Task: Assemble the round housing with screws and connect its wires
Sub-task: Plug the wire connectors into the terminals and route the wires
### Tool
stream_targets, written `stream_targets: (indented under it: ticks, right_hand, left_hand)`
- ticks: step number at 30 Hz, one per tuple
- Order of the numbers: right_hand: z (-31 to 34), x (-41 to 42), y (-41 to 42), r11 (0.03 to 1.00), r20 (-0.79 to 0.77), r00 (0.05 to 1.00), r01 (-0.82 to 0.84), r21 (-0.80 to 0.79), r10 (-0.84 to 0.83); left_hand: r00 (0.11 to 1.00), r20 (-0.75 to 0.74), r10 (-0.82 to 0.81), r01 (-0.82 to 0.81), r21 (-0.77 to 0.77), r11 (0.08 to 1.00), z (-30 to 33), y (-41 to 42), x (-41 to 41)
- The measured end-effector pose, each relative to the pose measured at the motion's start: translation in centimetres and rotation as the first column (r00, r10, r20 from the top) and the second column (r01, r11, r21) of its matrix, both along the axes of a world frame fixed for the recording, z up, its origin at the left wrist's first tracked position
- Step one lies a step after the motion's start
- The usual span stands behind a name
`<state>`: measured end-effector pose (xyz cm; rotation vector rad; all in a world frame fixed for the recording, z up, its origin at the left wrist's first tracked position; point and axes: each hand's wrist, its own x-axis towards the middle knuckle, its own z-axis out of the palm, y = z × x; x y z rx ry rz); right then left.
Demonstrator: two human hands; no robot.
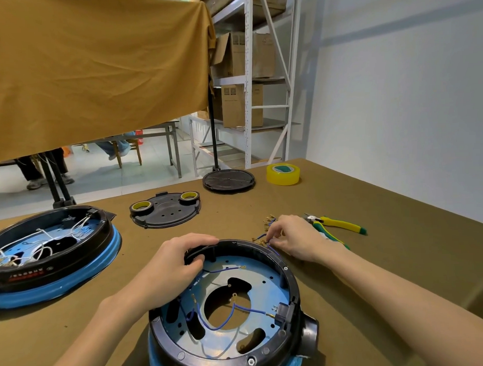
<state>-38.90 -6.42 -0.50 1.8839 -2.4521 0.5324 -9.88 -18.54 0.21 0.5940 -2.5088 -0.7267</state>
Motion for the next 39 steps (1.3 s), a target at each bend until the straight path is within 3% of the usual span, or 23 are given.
stream_targets:
  ticks: [6, 13, 18, 24, 29, 36, 39]
  right_hand:
    - [0.0, -0.9, 0.1, 0.977, 0.24, 0.968, 0.124, -0.177, -0.079]
    - [0.2, -1.7, 0.4, 0.979, 0.344, 0.938, 0.113, -0.168, -0.049]
    - [0.0, -1.9, 0.4, 0.972, 0.308, 0.944, 0.174, -0.158, -0.119]
    - [0.1, -1.6, 0.3, 0.955, 0.041, 0.959, 0.284, -0.084, -0.282]
    - [-0.4, 0.7, -0.7, 0.987, 0.055, 0.985, 0.161, 0.017, -0.162]
    - [-0.4, 1.4, -1.1, 0.98, -0.024, 0.98, 0.197, -0.013, -0.197]
    - [-0.2, 1.5, -1.2, 0.97, 0.091, 0.972, 0.226, -0.086, -0.218]
  left_hand:
    - [1.0, -0.001, -0.003, 0.003, 0.002, 1.0, 0.0, -0.1, -0.1]
    - [1.0, 0.004, -0.001, 0.001, -0.001, 1.0, -0.1, -0.2, -0.1]
    - [1.0, -0.003, -0.007, 0.007, 0.006, 1.0, 0.0, -0.1, -0.1]
    - [1.0, -0.013, -0.008, 0.008, 0.025, 1.0, 0.1, 0.1, 0.0]
    - [1.0, -0.007, -0.004, 0.004, 0.036, 0.999, 0.2, 0.1, 0.0]
    - [1.0, 0.001, 0.002, -0.002, 0.026, 1.0, 0.1, 0.1, 0.0]
    - [1.0, 0.0, 0.001, -0.001, 0.025, 1.0, 0.1, 0.1, 0.0]
